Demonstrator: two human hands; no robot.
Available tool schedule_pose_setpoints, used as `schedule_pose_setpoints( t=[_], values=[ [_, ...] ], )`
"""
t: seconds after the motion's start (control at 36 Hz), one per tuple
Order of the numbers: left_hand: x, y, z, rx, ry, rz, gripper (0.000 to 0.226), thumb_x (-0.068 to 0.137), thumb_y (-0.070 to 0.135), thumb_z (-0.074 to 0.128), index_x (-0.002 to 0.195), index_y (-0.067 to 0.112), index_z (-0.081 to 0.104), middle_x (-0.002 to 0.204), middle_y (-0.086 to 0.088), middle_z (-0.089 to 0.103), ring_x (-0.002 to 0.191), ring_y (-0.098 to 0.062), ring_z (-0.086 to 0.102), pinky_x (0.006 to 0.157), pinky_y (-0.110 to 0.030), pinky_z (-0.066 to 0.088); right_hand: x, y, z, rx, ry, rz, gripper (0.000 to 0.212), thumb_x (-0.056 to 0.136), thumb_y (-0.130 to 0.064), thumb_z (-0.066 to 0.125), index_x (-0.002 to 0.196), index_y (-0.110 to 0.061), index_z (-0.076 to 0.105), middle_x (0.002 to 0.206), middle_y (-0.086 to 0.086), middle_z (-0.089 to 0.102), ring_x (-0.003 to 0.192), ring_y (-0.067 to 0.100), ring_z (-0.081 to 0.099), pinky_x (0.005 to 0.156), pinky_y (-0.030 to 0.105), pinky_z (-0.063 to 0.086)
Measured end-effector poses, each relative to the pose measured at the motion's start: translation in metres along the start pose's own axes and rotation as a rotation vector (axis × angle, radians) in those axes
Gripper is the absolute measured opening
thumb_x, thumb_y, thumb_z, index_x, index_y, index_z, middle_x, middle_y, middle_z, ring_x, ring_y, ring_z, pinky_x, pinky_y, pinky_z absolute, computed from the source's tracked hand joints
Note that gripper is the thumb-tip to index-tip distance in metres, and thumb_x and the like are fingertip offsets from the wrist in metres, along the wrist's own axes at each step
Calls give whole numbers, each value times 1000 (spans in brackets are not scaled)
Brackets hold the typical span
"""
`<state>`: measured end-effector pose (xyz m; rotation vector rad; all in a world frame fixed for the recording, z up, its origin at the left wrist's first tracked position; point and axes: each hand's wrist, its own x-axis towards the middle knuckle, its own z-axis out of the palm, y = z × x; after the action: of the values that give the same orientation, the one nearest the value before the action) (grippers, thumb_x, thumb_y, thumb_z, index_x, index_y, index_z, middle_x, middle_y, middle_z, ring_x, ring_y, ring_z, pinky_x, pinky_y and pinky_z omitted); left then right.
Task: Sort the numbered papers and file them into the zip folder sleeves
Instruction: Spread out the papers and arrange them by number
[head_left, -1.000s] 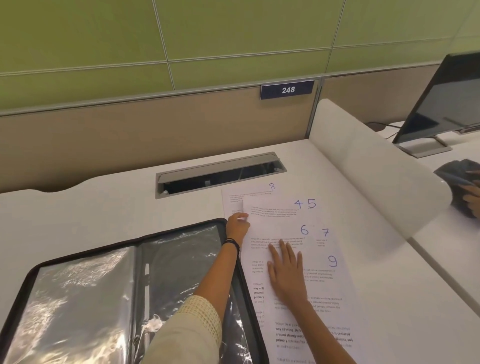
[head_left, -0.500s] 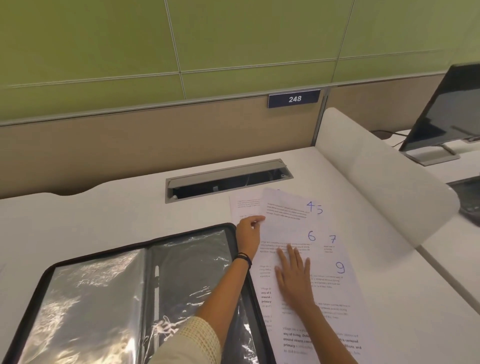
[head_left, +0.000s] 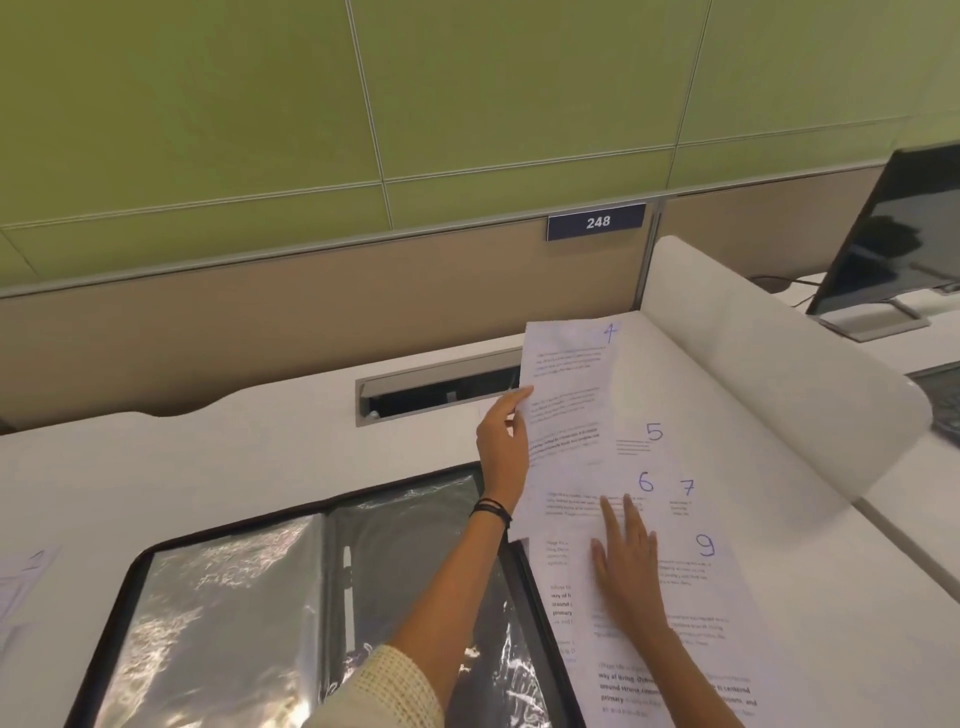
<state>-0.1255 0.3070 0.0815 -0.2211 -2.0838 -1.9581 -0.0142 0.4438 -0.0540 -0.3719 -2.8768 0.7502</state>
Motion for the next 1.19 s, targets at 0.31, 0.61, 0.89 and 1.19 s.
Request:
schedule_pose_setpoints(
  t=[0.31,0.61,0.89,1.19],
  values=[
    [0,48,-48,79,-70,227,33,96,4,49,125,16,58,128,8,54,111,12,48,88,-4,41,27,-60,-25,321,237,-31,62,91,-41,30,149,-21,15,158,-1,1,144,19,6,112,39,8],
    [-2,62,-117,175,-37,354,40,94,-6,45,123,18,57,126,10,55,117,12,46,100,-10,36,31,-124,-63,748,272,-20,69,94,-12,51,150,-20,10,152,7,26,127,23,43,100,36,38],
    [-24,60,-180,201,-89,255,37,95,4,50,121,29,57,122,23,54,113,1,53,93,-28,51,31,-143,-72,780,-31,-33,43,91,-24,58,133,-22,46,123,4,61,94,15,66,81,30,55],
    [-46,68,-244,126,-37,141,37,95,6,52,117,35,59,122,20,57,112,-1,56,85,-16,50,10,-188,-51,888,21,9,57,81,-24,72,129,-19,40,118,-6,53,94,20,61,68,29,56]
  ],
)
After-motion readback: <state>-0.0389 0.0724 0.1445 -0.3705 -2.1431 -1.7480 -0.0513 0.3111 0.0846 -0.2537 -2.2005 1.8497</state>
